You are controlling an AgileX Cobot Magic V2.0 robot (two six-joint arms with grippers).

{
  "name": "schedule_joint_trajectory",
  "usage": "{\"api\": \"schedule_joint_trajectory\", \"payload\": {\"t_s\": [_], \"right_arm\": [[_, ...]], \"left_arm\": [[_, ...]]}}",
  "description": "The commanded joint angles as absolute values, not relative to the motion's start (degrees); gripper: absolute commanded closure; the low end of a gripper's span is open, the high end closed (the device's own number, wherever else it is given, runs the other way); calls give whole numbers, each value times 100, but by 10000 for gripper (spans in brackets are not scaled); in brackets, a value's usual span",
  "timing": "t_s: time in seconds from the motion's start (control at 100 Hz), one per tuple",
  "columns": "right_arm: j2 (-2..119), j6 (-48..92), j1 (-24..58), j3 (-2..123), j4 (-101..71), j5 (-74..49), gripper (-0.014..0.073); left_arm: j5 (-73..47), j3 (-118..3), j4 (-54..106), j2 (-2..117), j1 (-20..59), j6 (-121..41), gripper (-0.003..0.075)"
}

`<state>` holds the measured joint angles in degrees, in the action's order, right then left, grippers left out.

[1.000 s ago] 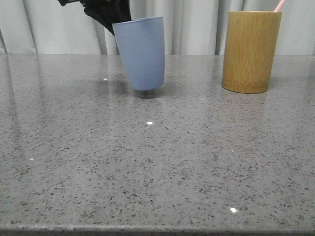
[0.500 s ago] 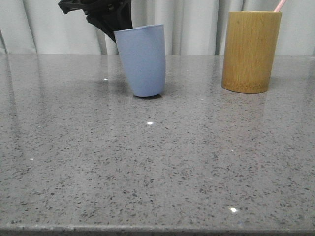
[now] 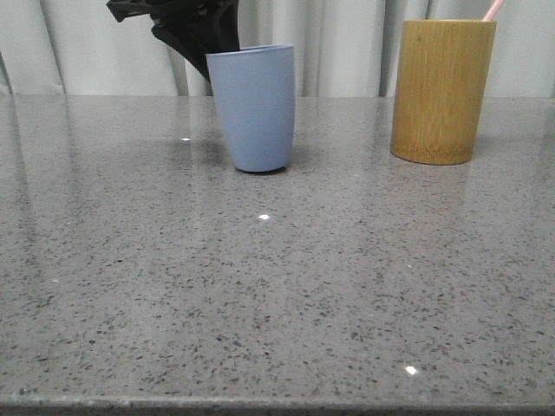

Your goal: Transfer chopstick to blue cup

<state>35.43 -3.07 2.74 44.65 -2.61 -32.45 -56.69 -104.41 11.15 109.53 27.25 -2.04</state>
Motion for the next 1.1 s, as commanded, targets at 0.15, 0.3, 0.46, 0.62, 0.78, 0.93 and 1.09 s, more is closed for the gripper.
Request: {"api": "schedule_joint_trajectory", "payload": {"t_s": [0.15, 0.3, 0.46, 0.62, 0.78, 0.93, 1.09], "right_arm": [[3587, -297, 278, 4682, -263, -2746, -31], [3587, -297, 278, 4682, -263, -2746, -31], [3587, -297, 278, 4682, -263, -2746, -31], [3587, -297, 278, 4682, -263, -2746, -31], [3587, -297, 278, 4682, -263, -2746, -31], [3587, -297, 278, 4682, -263, -2746, -31], [3587, -297, 278, 4682, -263, -2746, -31]], "left_arm": [[-5682, -10900, 1267, 10650, 2789, -215, 137], [-5896, -11203, 1267, 10626, 2789, -215, 120], [-6054, -11324, 1154, 10409, 2738, -204, 120], [-6066, -11271, 659, 9979, 2574, 119, 120], [-5983, -10909, 281, 9362, 2374, 240, 122], [-5752, -10135, 240, 8635, 2112, 263, 122], [-5186, -8975, 196, 7674, 1740, 263, 122]]}}
